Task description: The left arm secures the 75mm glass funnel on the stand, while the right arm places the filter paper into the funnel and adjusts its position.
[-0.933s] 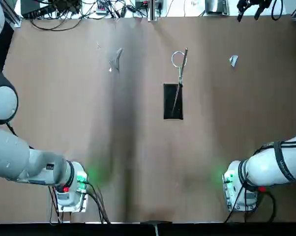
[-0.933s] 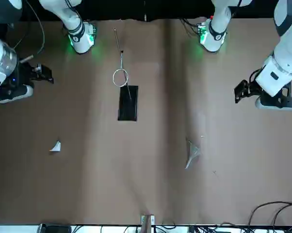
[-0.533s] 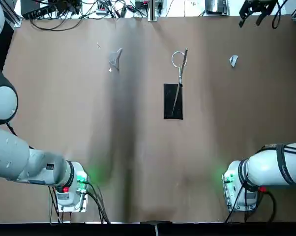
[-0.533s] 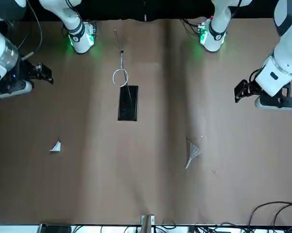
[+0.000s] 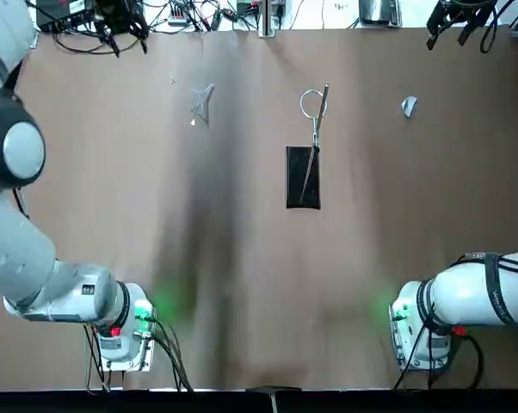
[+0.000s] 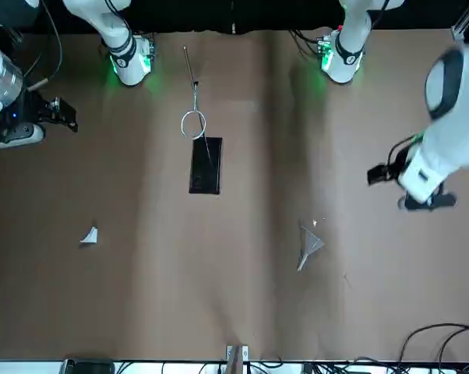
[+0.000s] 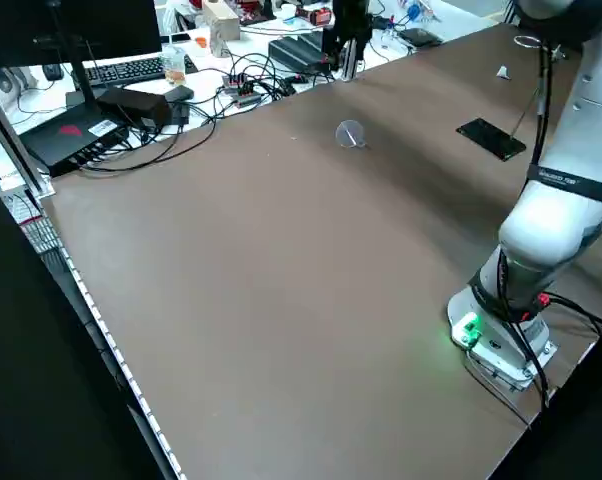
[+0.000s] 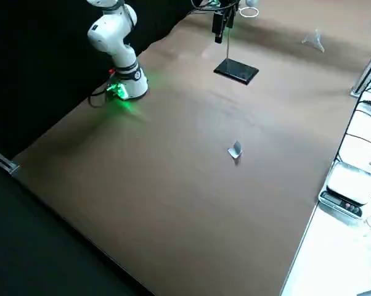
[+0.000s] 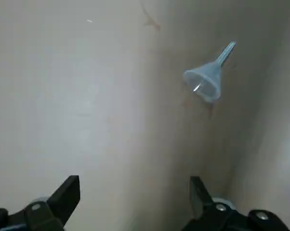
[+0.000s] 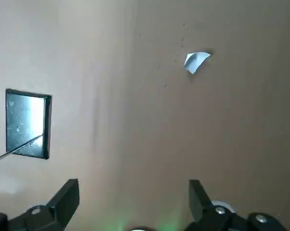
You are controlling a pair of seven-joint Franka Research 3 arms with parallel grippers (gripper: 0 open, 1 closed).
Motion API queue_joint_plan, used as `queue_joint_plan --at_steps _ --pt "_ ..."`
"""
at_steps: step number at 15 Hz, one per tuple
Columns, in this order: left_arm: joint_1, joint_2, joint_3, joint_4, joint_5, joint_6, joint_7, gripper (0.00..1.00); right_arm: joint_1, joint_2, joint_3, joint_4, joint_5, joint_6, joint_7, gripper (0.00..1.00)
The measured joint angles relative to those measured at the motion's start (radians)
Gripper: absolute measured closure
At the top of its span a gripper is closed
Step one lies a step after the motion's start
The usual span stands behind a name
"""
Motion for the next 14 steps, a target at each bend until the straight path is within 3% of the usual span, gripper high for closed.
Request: queue_joint_plan --at_steps 4,8,11,12,14 --pt "0.008 0.146 -0.001 -0.001 -0.181 0.221 -0.232 0.0 -0.007 0.025 0.0 -0.01 0.0 0.012 0.014 0.0" --pt "-0.02 0.262 -0.009 -0.002 -0.319 0.497 -0.502 0.0 -0.068 0.117 0.0 -0.019 0.052 0.115 0.03 0.0" --pt "-0.08 0.326 -0.01 -0.013 -0.354 0.676 -0.706 0.0 -0.131 0.198 -0.002 -0.02 0.097 0.187 0.03 0.0" --pt "-0.13 0.35 -0.01 -0.062 -0.354 0.827 -0.832 0.0 -0.159 0.254 -0.003 -0.02 0.121 0.24 0.065 0.0" --pt "-0.158 0.359 -0.01 -0.132 -0.354 0.952 -0.877 0.0 -0.167 0.312 -0.003 -0.018 0.131 0.304 0.159 0.0"
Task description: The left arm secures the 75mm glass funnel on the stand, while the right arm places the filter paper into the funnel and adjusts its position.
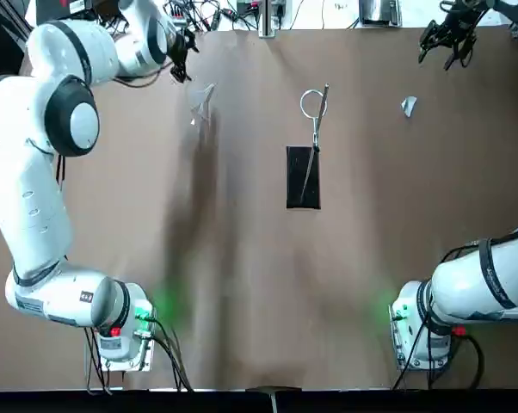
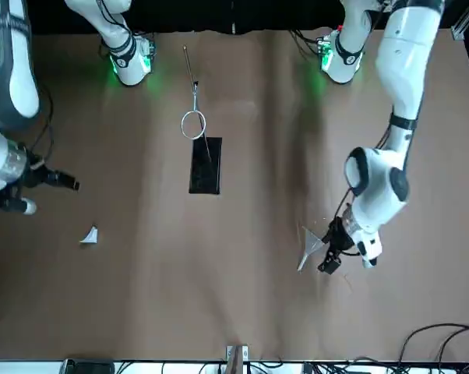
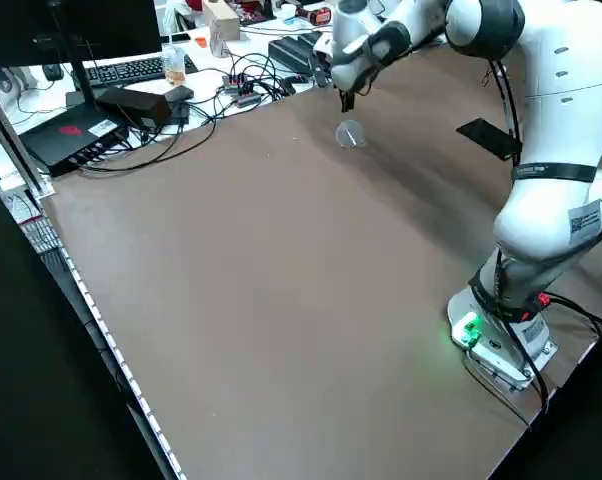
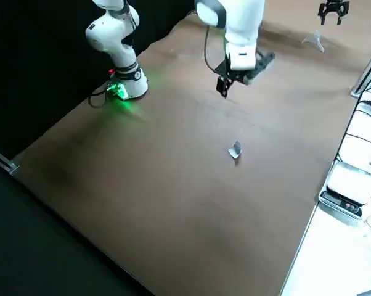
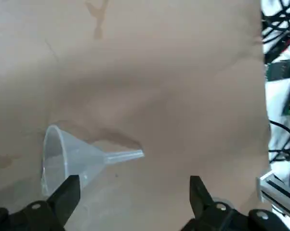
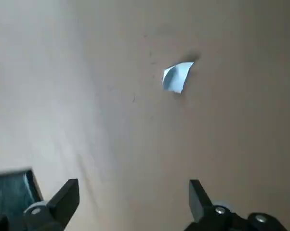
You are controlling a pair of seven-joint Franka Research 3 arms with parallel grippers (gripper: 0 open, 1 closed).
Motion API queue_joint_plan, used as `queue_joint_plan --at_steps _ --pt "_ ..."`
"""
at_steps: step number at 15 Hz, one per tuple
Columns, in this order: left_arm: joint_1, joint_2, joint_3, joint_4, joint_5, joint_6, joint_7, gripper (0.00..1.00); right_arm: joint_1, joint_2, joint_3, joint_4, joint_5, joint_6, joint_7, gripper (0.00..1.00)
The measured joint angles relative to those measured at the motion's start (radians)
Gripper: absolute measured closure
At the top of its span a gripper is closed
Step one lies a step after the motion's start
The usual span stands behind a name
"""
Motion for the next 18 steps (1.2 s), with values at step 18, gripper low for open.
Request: queue_joint_plan --at_steps 18 --pt "-0.007 0.002 0.001 -0.068 -0.004 0.048 -0.017 0.06 -0.077 0.368 0.0 0.136 0.14 0.351 0.367 0.07"
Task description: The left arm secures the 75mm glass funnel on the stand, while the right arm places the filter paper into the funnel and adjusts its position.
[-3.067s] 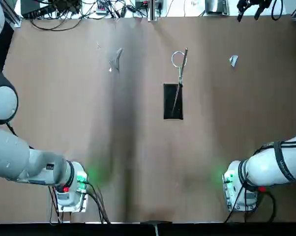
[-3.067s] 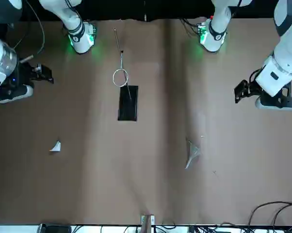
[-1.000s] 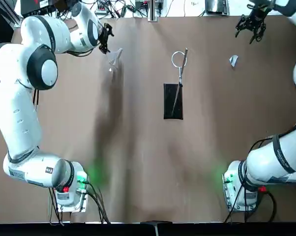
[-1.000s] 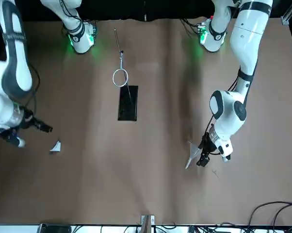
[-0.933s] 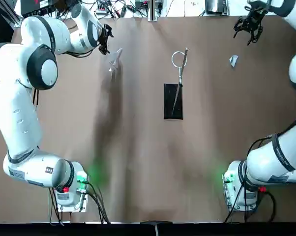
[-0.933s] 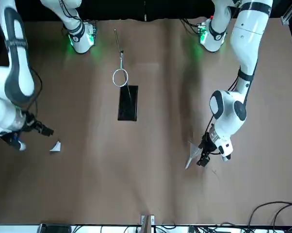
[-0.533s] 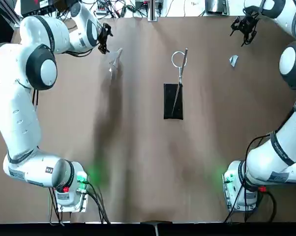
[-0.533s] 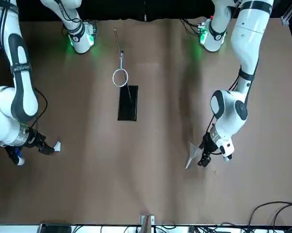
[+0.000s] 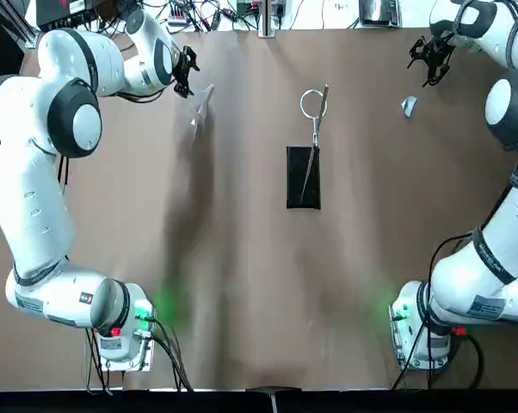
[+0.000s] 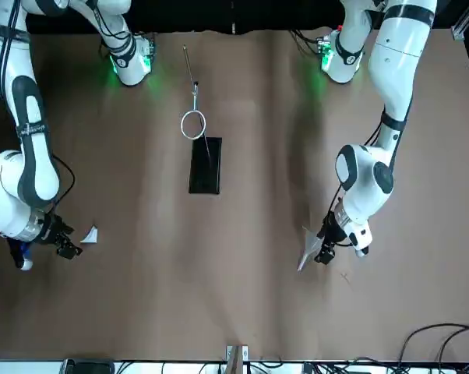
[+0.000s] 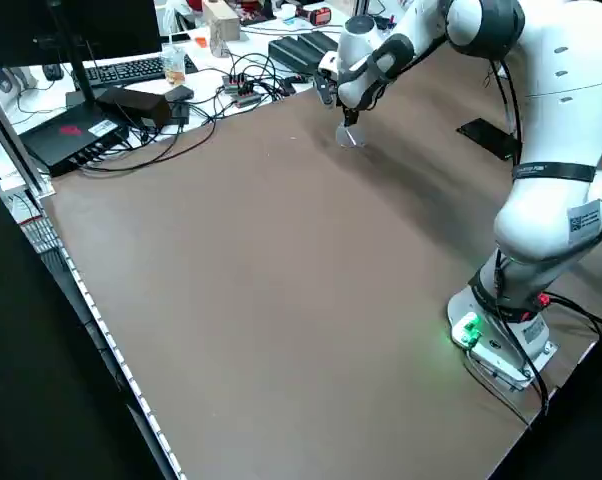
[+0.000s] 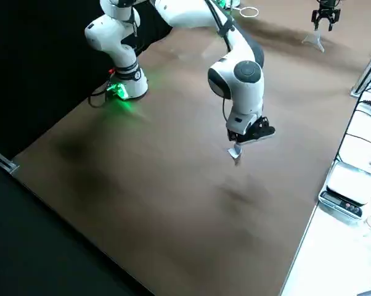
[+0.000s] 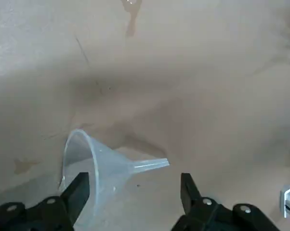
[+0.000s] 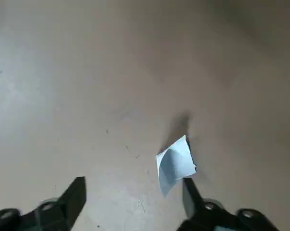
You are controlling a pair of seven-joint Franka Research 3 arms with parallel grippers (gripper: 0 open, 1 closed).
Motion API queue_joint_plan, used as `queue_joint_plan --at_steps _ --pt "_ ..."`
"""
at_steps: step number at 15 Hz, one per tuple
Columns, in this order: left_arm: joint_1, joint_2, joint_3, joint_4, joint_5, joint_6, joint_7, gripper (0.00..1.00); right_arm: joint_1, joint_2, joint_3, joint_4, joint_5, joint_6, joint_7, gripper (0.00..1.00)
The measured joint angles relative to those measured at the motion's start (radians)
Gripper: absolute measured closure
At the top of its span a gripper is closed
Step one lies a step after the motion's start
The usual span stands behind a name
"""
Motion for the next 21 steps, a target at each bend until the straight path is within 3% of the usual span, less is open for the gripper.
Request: queue_joint_plan --at_steps 1,2,3,4,8,10,15,21 --pt "0.0 0.0 0.0 0.004 0.0 0.0 0.0 0.15 -0.002 0.004 0.0 0.0 0.001 0.001 0.002 0.14" --pt "0.001 0.0 0.0 0.005 0.0 0.0 0.0 0.15 -0.004 0.008 0.0 0.0 0.002 0.002 0.003 0.18" --pt "0.001 0.0 0.0 0.005 0.0 0.0 0.0 0.3 -0.006 0.023 0.0 0.0 0.015 0.005 0.004 0.25" --pt "0.001 0.0 0.0 0.005 0.0 0.0 0.0 0.37 -0.006 0.032 0.0 0.0 0.023 0.019 0.004 0.25" --pt "0.0 0.0 0.0 0.006 0.0 0.0 0.0 0.39 -0.006 0.059 0.0 0.0 0.032 0.065 0.005 0.29" --pt "0.0 0.0 0.0 0.006 0.0 0.0 0.0 0.54 -0.007 0.068 0.0 0.0 0.034 0.066 0.005 0.31" --pt "0.0 0.0 0.0 0.007 0.0 0.0 0.0 0.61 -0.008 0.088 0.0 0.0 0.034 0.066 0.005 0.42" --pt "0.0 0.001 0.0 0.007 0.0 0.0 0.0 0.6 -0.008 0.103 0.0 0.0 0.036 0.067 0.005 0.51"
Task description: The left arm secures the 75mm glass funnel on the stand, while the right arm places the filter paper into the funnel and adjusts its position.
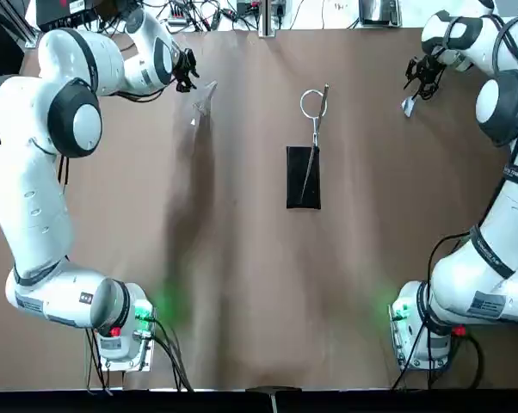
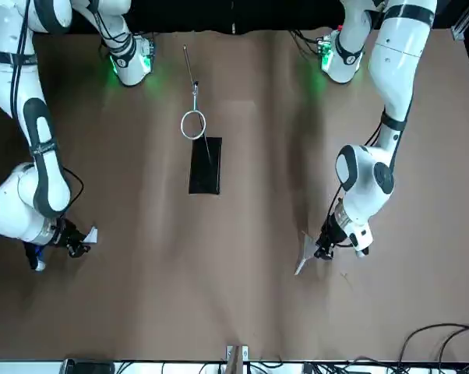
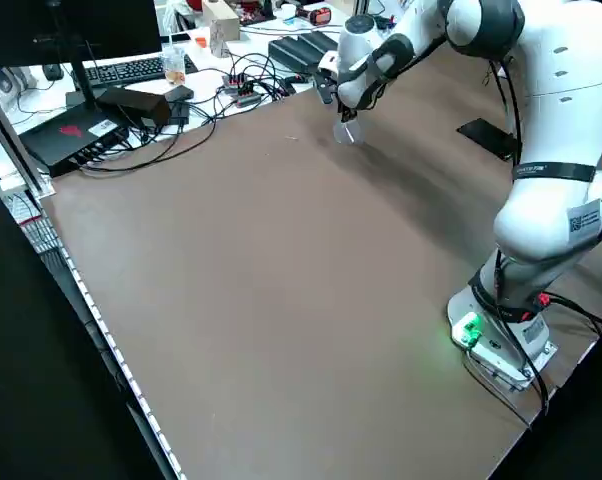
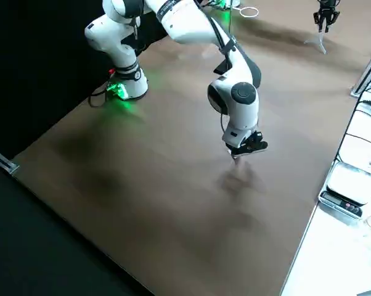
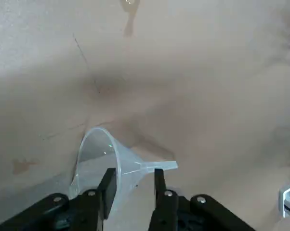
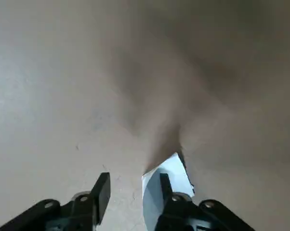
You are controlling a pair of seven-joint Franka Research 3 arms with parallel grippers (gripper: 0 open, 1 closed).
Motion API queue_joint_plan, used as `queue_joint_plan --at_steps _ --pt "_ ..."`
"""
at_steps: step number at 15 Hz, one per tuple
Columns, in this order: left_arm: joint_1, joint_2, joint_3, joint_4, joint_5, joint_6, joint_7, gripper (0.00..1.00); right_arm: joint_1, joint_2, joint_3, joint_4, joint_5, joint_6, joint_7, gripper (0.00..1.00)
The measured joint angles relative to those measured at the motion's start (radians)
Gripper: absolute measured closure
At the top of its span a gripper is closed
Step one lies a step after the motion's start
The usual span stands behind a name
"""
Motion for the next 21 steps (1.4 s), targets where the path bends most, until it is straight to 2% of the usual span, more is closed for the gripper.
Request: queue_joint_plan --at_steps 6,7,8,9,10,11,12,13,15,16,17,21 --pt "0.0 0.008 0.0 0.0 0.0 0.0 0.0 0.63 0.0 0.015 0.0 0.0 0.001 0.001 0.0 0.59" --pt "0.0 0.008 0.0 0.0 0.0 0.0 0.0 0.67 0.0 0.018 0.0 0.0 0.001 0.001 0.0 0.6" --pt "0.0 0.008 0.0 0.0 0.0 0.0 0.0 0.76 0.0 0.019 0.0 0.0 0.001 0.001 0.0 0.62" --pt "0.0 0.008 0.0 0.002 0.0 0.0 0.0 0.78 0.0 0.02 0.0 0.0 0.001 0.001 0.0 0.62" --pt "0.0 0.008 0.0 0.003 0.0 0.0 0.0 0.78 0.0 0.021 0.0 0.0 0.001 0.001 0.0 0.67" --pt "0.0 0.008 0.0 0.005 0.0 0.0 0.0 0.81 0.0 0.021 0.0 0.0 0.001 0.001 0.0 0.67" --pt "0.0 0.008 0.0 0.006 0.0 0.0 0.0 0.81 0.0 0.021 0.0 0.0 0.001 0.0 0.0 0.72" --pt "-0.001 0.008 0.0 0.007 0.0 0.0 0.0 0.87 0.0 0.021 0.0 0.0 0.001 -0.001 0.0 0.82" --pt "-0.001 0.008 0.0 0.009 0.0 0.0 0.0 0.9 0.0 0.021 0.0 0.0 0.001 -0.002 0.0 0.86" --pt "-0.001 0.008 0.0 0.011 0.0 0.002 0.0 0.97 0.0 0.021 0.0 0.0 0.001 -0.002 0.0 0.96" --pt "-0.001 0.008 0.0 0.016 0.0 0.004 0.0 0.97 0.0 0.021 0.0 0.0 0.001 -0.006 0.0 0.99" --pt "-0.001 0.008 0.0 0.031 0.0 0.004 0.0 0.97 0.001 0.02 0.003 0.004 0.001 -0.014 -0.003 0.99"
